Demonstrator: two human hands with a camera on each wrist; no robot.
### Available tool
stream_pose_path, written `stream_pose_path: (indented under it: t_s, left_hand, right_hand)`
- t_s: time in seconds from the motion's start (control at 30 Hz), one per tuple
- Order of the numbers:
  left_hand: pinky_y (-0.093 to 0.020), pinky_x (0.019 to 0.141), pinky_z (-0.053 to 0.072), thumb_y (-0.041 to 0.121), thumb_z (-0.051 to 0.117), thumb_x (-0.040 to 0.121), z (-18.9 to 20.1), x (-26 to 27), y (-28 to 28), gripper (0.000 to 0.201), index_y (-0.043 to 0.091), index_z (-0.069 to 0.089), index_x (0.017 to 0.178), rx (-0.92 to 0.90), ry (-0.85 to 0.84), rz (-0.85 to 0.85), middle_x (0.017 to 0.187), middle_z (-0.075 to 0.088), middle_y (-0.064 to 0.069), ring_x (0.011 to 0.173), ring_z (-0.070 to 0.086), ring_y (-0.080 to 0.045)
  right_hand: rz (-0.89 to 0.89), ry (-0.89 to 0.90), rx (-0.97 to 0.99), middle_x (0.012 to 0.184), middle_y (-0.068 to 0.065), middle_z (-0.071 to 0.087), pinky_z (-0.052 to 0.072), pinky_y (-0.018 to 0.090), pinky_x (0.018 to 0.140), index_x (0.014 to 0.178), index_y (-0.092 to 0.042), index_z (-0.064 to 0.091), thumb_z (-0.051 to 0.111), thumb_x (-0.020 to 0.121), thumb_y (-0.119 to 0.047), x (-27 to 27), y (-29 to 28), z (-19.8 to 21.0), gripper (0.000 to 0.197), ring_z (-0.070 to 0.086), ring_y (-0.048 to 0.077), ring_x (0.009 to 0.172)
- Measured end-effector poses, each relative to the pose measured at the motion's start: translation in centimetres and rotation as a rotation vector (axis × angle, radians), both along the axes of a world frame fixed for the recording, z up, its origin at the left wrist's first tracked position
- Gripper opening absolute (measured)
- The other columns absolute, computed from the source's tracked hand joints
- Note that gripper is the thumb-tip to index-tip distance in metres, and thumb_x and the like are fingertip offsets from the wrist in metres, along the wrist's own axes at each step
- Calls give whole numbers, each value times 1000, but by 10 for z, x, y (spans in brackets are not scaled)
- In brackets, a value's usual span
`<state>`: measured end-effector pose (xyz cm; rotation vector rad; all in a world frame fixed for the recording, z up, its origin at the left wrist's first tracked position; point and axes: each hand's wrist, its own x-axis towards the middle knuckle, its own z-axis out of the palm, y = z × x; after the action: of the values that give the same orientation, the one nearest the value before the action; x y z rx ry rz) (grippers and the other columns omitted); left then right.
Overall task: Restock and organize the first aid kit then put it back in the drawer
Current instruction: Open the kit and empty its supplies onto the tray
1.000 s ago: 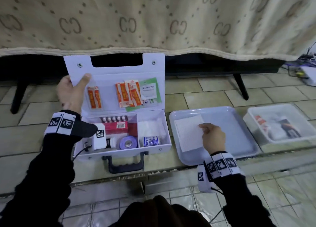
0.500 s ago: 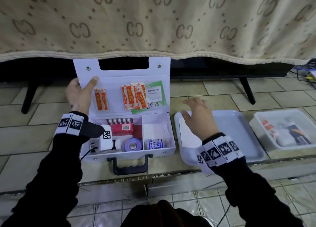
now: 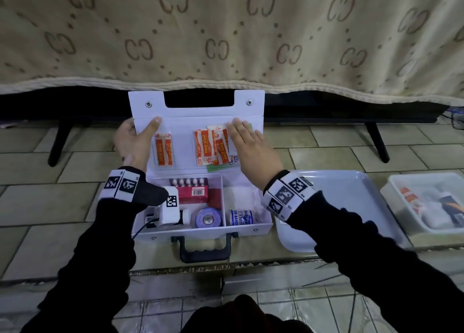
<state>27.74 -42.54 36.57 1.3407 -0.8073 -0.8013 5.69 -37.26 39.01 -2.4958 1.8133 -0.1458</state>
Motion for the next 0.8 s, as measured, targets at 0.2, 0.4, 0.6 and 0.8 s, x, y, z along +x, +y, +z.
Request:
stream_pose_path:
  t_s: [0.2,0.4,0.6,0.8]
  left_hand:
    - [-27,77,54,19,73,80,0,0,1,20,15,60,94,-9,14,-1,102,68,-5,88,65,-15]
    - [-22,72,55,21,73,80,-1,1,1,34,6,62,108,-11,3,-4,103,68,-4,89,66,-15]
    - [-25,74,55,22,75,78,-2,3,1,40,4,62,111,-4,4,-6,105,69,-5,90,67,-15]
    - [-24,75,55,20,75,78,0,0,2,37,6,61,109,-17,23,6,105,69,-5,90,67,-14]
  right_hand:
    - [17,-12,-210,134,11,42,23,38,110,138,-8,34,39,85,1,0,-14,6,54,34,28,130]
    - [17,-98,-258,126,19,49,41,47,99,122,-1,51,26,73,1,3,-12,-5,55,46,35,122]
    - [-25,-79,-261,119,12,51,35,37,90,113,-5,53,34,83,-1,3,-15,5,36,47,30,110]
    - [19,40,-168,113,8,53,34,37,89,113,-8,49,37,88,-3,0,-19,17,28,47,28,105]
